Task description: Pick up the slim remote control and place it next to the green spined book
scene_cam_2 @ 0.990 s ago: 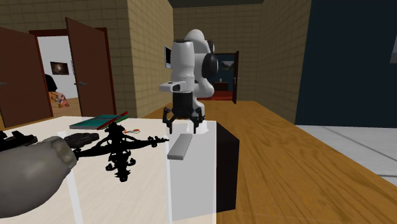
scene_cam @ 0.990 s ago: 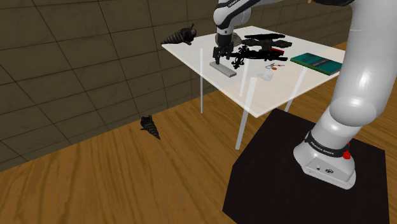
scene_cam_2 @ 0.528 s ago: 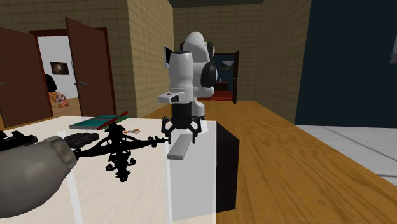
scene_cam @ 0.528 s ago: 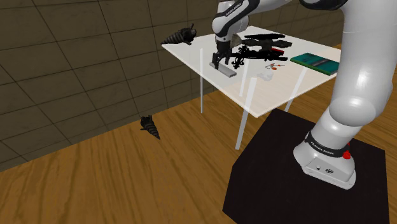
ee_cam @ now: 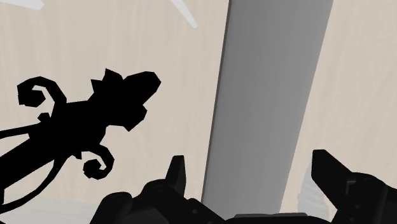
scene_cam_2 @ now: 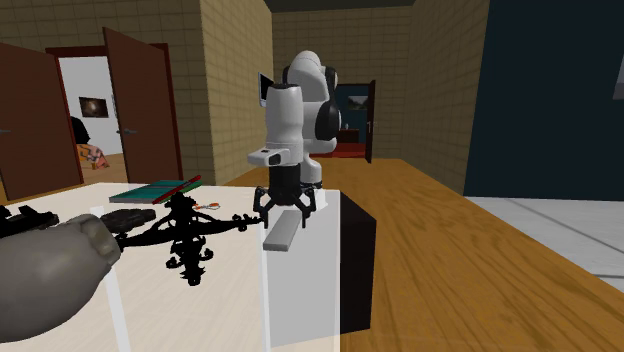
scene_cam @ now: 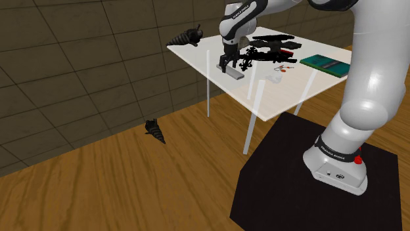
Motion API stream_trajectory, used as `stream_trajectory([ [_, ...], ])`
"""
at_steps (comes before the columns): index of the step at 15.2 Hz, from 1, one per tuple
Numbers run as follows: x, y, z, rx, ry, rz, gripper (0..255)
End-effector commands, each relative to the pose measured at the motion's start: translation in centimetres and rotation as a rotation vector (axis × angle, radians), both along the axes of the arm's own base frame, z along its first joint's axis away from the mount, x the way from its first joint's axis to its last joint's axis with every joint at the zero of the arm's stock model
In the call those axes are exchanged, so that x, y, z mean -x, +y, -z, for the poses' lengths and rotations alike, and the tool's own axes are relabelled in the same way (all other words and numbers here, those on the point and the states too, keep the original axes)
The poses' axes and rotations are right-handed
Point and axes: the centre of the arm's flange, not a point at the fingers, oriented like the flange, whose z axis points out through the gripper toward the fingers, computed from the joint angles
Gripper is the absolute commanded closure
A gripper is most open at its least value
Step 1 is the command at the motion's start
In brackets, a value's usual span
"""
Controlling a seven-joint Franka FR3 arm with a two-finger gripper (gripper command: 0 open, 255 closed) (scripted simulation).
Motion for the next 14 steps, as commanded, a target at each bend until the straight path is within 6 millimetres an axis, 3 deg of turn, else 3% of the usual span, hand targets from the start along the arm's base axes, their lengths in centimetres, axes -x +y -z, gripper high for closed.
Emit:
stream_trajectory([
  [1,0.0,0.0,0.0,0.000,0.000,0.000,255],
  [10,0.0,0.0,0.0,0.000,0.000,0.000,255],
  [14,0.0,0.0,-2.1,0.000,0.000,0.000,255],
])
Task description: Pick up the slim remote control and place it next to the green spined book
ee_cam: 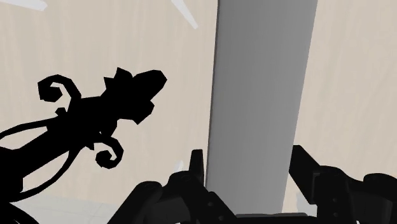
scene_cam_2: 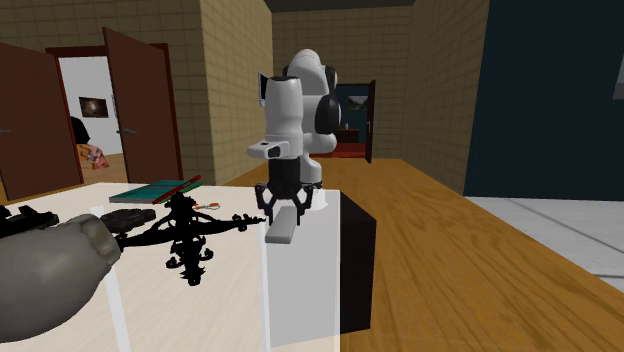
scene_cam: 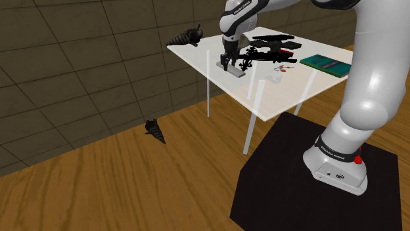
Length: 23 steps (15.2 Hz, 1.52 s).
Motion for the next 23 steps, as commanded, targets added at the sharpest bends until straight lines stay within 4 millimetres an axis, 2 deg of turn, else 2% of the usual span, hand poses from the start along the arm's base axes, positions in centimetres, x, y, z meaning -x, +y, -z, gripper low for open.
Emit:
stream_trajectory([
  [1,0.0,0.1,-1.0,0.000,0.000,0.000,255],
  [14,0.0,0.1,-7.5,0.000,0.000,0.000,255],
  [23,10.4,-5.6,-7.5,0.000,0.000,0.000,255],
])
